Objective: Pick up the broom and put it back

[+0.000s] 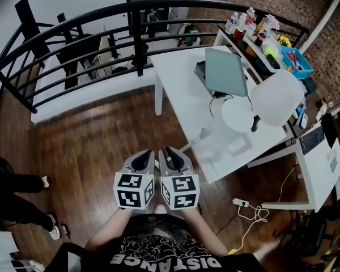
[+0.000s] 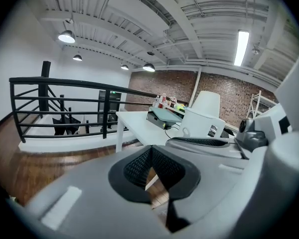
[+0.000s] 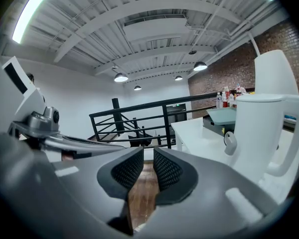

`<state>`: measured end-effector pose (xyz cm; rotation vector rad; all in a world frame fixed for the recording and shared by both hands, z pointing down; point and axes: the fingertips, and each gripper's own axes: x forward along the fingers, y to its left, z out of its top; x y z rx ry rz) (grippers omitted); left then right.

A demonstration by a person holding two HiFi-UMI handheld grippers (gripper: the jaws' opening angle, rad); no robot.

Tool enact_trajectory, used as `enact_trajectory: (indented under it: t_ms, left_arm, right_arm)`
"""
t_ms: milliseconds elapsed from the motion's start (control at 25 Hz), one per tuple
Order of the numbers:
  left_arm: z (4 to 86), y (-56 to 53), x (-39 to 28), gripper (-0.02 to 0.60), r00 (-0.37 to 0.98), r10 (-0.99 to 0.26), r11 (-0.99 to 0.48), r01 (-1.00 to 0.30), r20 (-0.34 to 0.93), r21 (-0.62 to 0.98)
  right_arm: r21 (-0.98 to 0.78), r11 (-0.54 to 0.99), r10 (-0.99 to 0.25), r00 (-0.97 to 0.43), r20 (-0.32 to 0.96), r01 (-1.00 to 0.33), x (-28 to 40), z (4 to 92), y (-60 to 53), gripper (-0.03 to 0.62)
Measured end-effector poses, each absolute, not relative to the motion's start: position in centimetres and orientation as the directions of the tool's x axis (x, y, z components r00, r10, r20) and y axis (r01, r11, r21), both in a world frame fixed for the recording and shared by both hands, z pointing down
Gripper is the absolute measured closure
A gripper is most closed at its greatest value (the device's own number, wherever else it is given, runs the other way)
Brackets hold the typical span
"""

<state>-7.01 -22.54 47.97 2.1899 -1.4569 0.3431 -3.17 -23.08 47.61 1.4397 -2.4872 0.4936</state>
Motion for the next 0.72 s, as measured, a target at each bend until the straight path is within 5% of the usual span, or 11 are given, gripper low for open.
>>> enact_trajectory:
  t_ms: [720]
  left_arm:
    - [50.4, -29.3, -1.1, 0.577, 0.595, -0.632, -0.545, -0.797, 0.496, 0.261]
  right_arm:
    - [-0.182, 0.130, -0.903, -0.192, 0.383, -0.975, 4.1, 50.1, -28.5, 0.552]
